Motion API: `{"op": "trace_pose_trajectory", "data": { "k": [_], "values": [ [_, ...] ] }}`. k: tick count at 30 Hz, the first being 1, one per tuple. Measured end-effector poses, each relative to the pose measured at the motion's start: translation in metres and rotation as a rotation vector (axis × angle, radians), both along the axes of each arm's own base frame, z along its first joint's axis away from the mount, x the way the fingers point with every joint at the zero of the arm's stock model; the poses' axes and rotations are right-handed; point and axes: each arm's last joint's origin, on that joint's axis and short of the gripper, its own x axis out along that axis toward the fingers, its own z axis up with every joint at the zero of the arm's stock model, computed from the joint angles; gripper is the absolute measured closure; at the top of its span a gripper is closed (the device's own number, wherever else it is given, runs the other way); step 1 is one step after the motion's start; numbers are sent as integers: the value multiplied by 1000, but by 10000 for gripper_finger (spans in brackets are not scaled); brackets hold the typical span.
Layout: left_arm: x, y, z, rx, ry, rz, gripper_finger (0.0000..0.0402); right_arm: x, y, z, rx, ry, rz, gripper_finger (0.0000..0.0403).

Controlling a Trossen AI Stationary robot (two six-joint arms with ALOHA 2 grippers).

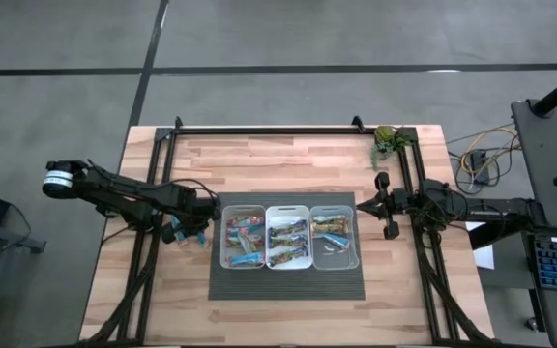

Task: Pick and place Granola Bars by type
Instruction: Put the right yellow granola bar into the transparent bin

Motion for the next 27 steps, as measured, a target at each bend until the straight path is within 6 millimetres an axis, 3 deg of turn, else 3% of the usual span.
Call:
{"op": "trace_pose_trajectory", "data": {
  "k": [27],
  "values": [
    [-14, 1, 12, 22, 20, -1, 356, 0, 0, 0, 0, 0, -1, 394]
  ]
}}
